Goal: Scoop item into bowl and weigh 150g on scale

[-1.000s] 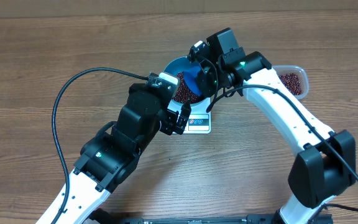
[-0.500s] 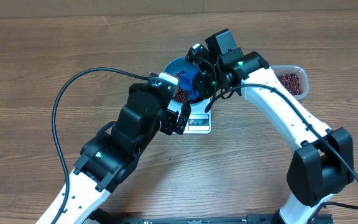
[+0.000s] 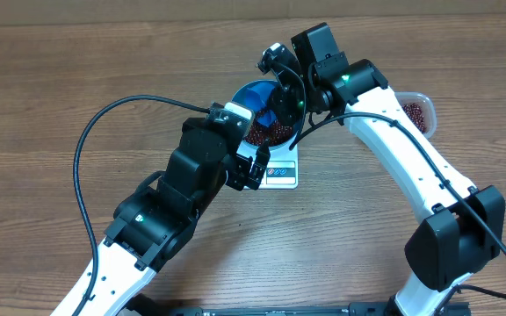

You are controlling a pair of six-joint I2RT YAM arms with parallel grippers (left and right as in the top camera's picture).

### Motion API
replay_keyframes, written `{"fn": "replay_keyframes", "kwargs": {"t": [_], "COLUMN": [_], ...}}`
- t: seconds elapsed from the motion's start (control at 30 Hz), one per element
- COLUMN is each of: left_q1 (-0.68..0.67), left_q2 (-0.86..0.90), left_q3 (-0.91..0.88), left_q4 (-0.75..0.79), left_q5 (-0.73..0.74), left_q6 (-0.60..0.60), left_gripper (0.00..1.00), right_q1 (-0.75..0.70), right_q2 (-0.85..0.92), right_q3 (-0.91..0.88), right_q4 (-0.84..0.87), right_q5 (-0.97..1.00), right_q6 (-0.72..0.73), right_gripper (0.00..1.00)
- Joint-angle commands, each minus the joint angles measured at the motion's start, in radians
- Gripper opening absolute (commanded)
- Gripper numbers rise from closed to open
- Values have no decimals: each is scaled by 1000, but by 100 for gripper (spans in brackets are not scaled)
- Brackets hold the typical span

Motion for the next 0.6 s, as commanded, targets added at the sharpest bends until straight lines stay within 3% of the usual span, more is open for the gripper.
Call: {"fn": "replay_keyframes", "kwargs": {"t": [0.0,0.57], "left_q1": [5,5], "left_q2": [-3,-3], "left_q3": [-1,-1], "left_q4": [3,-12], "left_q5": [-13,-13], "left_q6": [21,21], "left_gripper": [100,100], "right_q1": [2,1], "right_q2": [-12,-21], "right_q3": [35,43], "right_q4": [0,0], "right_q5": [-11,52], "right_q6": [4,-8], "right_gripper": [4,4]}}
